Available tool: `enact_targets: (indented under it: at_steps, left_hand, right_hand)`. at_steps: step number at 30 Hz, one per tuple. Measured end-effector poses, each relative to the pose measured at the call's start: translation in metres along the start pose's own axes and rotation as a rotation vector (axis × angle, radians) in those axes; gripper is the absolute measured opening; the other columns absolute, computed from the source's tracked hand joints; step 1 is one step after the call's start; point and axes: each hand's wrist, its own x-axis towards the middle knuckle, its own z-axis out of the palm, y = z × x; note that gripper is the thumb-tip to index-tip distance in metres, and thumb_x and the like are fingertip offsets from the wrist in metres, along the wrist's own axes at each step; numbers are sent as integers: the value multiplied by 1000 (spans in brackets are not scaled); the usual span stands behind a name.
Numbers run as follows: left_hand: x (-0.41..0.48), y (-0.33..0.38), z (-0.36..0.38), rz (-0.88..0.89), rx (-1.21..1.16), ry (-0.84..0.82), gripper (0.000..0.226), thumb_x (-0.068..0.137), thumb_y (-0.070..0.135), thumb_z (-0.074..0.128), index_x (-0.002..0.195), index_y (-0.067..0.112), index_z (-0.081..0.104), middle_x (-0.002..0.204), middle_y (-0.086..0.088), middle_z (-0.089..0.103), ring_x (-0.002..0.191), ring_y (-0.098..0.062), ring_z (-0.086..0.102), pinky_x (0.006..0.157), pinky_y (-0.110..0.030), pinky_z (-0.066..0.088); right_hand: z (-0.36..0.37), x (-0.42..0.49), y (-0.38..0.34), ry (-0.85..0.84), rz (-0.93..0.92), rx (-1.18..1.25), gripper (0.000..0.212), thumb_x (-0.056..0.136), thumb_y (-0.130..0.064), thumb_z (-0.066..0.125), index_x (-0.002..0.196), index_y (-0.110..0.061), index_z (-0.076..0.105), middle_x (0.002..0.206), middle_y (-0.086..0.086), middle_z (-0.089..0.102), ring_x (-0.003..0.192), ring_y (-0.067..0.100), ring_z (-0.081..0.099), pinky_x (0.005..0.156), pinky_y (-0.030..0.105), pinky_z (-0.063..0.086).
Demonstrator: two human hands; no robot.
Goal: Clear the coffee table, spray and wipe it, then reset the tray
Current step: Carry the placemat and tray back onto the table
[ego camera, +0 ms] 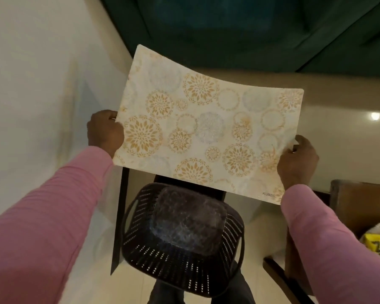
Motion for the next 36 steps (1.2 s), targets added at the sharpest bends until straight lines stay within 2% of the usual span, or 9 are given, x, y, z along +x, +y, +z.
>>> enact_targets:
  at_steps: [4, 7, 10, 13, 14, 16, 23, 27, 36]
  left_hand:
    - [-30, 19, -57, -13, -146, 26, 27, 88, -1, 55, 108, 8, 70, 110, -11, 69, 92, -22, 61, 78, -27, 45]
    - [-75, 27, -105, -6, -210, 12, 28, 88, -2, 56, 111, 7, 69, 111, -11, 68, 101, -28, 62, 82, -27, 44]
    - [-129, 22, -157, -13, -245, -17, 30, 88, -3, 57, 115, 6, 68, 107, -5, 65, 98, -22, 59, 84, -26, 43]
    - [-165, 4, -196, -31, -321, -65, 33, 85, 0, 60, 115, 9, 69, 111, -2, 67, 100, -21, 62, 93, -33, 50]
    - [-177, -2, -206, -44, -352, -87, 35, 83, 1, 60, 116, 11, 70, 112, -3, 68, 101, -22, 64, 93, -36, 52]
    - [-203, -9, -221, -52, -413, -122, 36, 83, 0, 60, 115, 12, 70, 110, -4, 69, 96, -20, 65, 86, -31, 53]
    - [-282, -11, -235, -5, -494, -114, 34, 88, -1, 60, 120, 8, 66, 108, -3, 65, 95, -18, 61, 78, -22, 46]
    - [-331, -6, -231, 21, -532, -84, 33, 88, -1, 60, 120, 7, 66, 109, -3, 65, 96, -18, 60, 82, -24, 45]
    - [-494, 5, -184, -5, -593, -62, 31, 90, -1, 60, 120, 7, 65, 109, -5, 65, 95, -18, 60, 84, -27, 48]
  right_hand:
    - [-59, -25, -24, 69, -45, 56, 40, 88, 1, 48, 126, -7, 59, 115, 17, 67, 103, 33, 63, 89, 34, 48]
    - [-109, -65, -33, 85, 6, 113, 40, 89, -1, 48, 127, -8, 58, 117, 17, 66, 105, 33, 62, 91, 36, 47]
    - [-162, -117, -28, 104, 6, 140, 37, 88, -2, 49, 123, -5, 60, 114, 18, 66, 105, 34, 61, 90, 35, 47]
    - [-204, -157, -12, 145, -8, 188, 36, 85, -2, 51, 119, -5, 64, 110, 18, 68, 102, 33, 63, 87, 33, 48]
    - [-217, -169, -5, 155, 0, 202, 35, 85, -1, 52, 118, -6, 64, 109, 17, 69, 101, 32, 63, 86, 32, 48]
    - [-239, -192, 11, 163, 6, 216, 35, 85, 0, 53, 116, -6, 66, 109, 16, 69, 100, 32, 64, 86, 33, 48]
    - [-296, -228, 59, 165, -47, 195, 31, 82, 0, 57, 111, -6, 68, 108, 15, 69, 97, 32, 64, 85, 34, 49]
    - [-328, -231, 92, 172, -87, 203, 30, 84, 1, 58, 112, -4, 68, 110, 16, 69, 98, 32, 64, 84, 30, 46]
    - [-425, -219, 207, 155, -111, 257, 29, 84, 2, 60, 110, -5, 69, 106, 15, 70, 95, 31, 65, 86, 37, 53]
